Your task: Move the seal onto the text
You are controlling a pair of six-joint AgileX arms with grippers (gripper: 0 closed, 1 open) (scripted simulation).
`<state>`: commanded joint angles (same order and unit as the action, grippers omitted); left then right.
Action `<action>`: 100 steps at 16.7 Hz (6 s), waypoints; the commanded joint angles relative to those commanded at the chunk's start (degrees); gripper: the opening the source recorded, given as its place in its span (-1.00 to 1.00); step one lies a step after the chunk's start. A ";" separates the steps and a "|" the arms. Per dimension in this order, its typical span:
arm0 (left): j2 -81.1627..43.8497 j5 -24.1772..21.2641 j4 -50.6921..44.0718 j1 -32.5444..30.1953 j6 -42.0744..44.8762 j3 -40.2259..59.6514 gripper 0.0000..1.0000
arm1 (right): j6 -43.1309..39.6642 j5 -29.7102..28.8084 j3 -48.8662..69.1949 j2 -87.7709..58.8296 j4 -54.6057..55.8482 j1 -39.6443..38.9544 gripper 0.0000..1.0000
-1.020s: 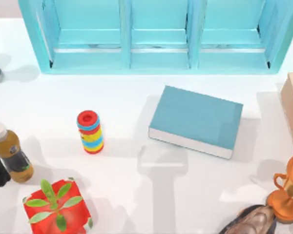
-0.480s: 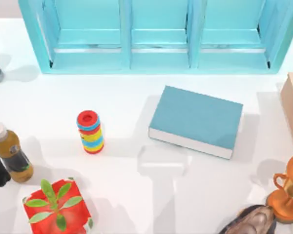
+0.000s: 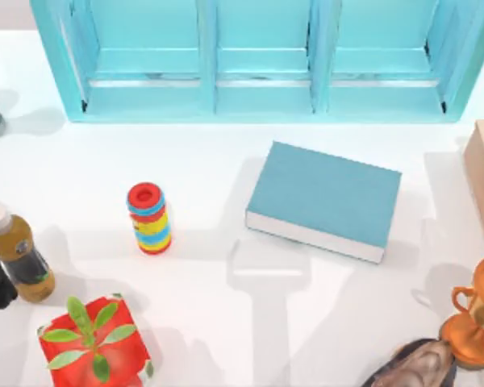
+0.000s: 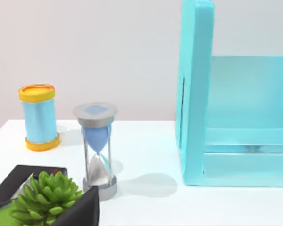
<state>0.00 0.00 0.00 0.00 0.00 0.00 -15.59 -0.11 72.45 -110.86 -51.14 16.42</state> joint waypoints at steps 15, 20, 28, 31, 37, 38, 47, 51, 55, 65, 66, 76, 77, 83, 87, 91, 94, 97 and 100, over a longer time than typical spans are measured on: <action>0.00 0.00 0.00 0.00 0.00 0.00 1.00 | 0.00 0.00 0.00 0.00 0.00 0.00 -1.00; 0.00 0.00 0.00 0.00 0.00 0.00 1.00 | 0.00 0.00 0.00 0.00 0.00 0.00 -1.00; 0.00 0.00 0.00 0.00 0.00 0.00 1.00 | 5.41 1.14 6.28 0.48 -2.83 -0.77 -1.00; 0.00 0.00 0.00 0.00 0.00 0.00 1.00 | 13.52 1.77 13.85 -0.01 -9.00 -4.09 -1.00; 0.00 0.00 0.00 0.00 0.00 0.00 1.00 | 23.72 1.39 23.65 2.87 -26.03 -17.46 -1.00; 0.00 0.00 0.00 0.00 0.00 0.00 1.00 | 24.27 1.01 24.58 3.92 -28.34 -19.78 -1.00; 0.00 0.00 0.00 0.00 0.00 0.00 1.00 | 24.92 -0.06 26.34 6.14 -32.67 -24.58 -1.00; 0.00 0.00 0.00 0.00 0.00 0.00 1.00 | 30.41 -0.02 32.38 -0.42 -32.01 -28.34 -1.00; 0.00 0.00 0.00 0.00 0.00 0.00 1.00 | 38.56 0.03 42.51 -13.16 -30.46 -36.93 -1.00; 0.00 0.00 0.00 0.00 0.00 0.00 1.00 | 45.97 -0.11 51.52 -23.52 -28.48 -45.07 -1.00; 0.00 0.00 0.00 0.00 0.00 0.00 1.00 | 45.96 -0.14 51.88 -23.58 -28.75 -45.12 -1.00; 0.00 0.00 0.00 0.00 0.00 0.00 1.00 | 45.91 -0.22 52.89 -23.68 -29.49 -45.24 -0.40; 0.00 0.00 0.00 0.00 0.00 0.00 1.00 | 45.91 -0.22 52.89 -23.68 -29.49 -45.24 -0.25; 0.00 0.00 0.00 0.00 0.00 0.00 1.00 | 45.91 -0.22 52.89 -23.68 -29.49 -45.24 0.66; 0.00 0.00 0.00 0.00 0.00 0.00 1.00 | 45.91 -0.22 52.89 -23.68 -29.49 -45.24 1.00; 0.00 0.00 0.00 0.00 0.00 0.00 1.00 | 45.91 -0.22 52.89 -23.68 -29.49 -45.24 1.00; 0.00 0.00 0.00 0.00 0.00 0.00 1.00 | 45.91 -0.22 52.88 -23.69 -29.49 -45.16 1.00; 0.00 0.00 0.00 0.00 0.00 0.00 1.00 | 46.19 -0.17 55.22 -24.24 -31.44 -44.89 1.00; 0.00 0.00 0.00 0.00 0.00 0.00 1.00 | 45.95 -0.26 60.11 -25.04 -35.49 -45.08 1.00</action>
<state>0.00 0.00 0.00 0.00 0.00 0.00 30.37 -0.37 132.56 -135.90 -86.63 -28.66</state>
